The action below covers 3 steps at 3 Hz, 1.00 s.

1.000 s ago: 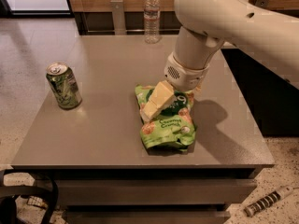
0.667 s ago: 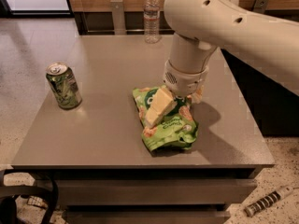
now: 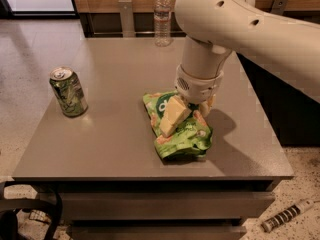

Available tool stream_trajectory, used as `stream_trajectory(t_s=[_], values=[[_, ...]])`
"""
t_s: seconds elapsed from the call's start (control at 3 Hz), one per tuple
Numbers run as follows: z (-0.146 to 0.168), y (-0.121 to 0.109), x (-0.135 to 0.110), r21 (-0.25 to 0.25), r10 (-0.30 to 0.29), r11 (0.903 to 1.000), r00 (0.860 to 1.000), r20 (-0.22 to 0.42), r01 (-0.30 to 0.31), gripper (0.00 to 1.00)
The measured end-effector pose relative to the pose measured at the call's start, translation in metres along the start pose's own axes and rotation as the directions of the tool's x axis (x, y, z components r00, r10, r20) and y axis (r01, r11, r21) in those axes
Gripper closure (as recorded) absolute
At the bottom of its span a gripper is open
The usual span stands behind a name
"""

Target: Move green rice chip bag near water bottle

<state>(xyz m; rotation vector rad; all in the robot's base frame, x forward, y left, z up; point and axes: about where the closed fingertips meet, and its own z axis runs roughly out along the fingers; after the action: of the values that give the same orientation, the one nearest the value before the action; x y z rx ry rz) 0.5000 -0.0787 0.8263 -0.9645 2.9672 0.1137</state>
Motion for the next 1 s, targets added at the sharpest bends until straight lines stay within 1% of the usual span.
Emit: stream_trajectory(t_s=[0.33,0.67,1.0], values=[[-0.0009,0.0001,0.0,0.0,0.0,1.0,1.0,0.0,0.0,0.87],[-0.0008,0.0004,-0.0007,0.0,-0.001,1.0,1.0,0.002,0.001,1.0],[-0.0008,0.0005,-0.0007,0.0,-0.001,1.0,1.0,0.002,0.001,1.0]])
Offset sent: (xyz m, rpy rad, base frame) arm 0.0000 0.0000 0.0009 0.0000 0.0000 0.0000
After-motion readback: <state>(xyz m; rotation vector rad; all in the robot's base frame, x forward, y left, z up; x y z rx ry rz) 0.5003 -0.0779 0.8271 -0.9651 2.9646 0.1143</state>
